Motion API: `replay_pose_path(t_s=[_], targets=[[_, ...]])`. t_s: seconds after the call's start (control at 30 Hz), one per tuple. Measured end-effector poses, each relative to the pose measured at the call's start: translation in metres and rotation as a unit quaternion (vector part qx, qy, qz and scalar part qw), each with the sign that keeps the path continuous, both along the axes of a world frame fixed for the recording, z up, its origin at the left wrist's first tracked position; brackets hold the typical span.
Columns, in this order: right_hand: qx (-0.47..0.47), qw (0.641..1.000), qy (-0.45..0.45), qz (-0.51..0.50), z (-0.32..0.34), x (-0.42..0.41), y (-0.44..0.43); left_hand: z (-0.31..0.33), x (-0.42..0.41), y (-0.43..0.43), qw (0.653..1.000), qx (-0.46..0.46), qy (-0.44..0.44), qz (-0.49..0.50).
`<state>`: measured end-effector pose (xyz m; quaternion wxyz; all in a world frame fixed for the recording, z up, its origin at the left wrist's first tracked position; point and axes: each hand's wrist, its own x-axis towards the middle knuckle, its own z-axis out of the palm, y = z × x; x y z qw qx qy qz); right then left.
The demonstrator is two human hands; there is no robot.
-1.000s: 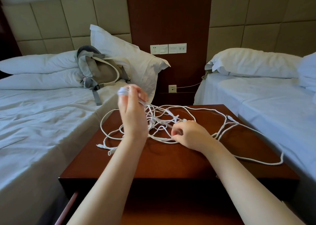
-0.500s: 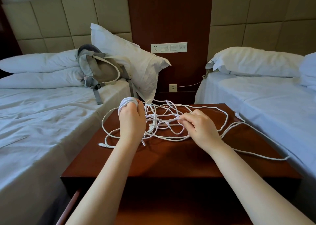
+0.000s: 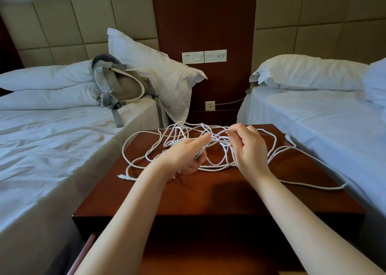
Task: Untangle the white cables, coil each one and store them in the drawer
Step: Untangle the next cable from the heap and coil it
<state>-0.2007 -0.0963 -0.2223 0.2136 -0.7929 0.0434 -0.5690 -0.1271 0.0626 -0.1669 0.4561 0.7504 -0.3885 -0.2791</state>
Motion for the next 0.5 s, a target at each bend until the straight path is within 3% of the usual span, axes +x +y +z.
replay_pose_path(t_s=[0.1,0.27,0.5], targets=[[0.015,1.000,0.010,0.008,-0.003,0.001,-0.002,-0.002,-0.002,0.000,0.991,-0.026,0.070,-0.112],[0.029,0.997,0.045,0.047,-0.004,0.003,-0.003,-0.001,-0.005,-0.002,0.959,-0.114,0.180,-0.186],[0.102,0.959,0.259,0.056,-0.003,-0.001,-0.001,0.025,0.006,0.011,0.858,-0.352,0.240,-0.287]])
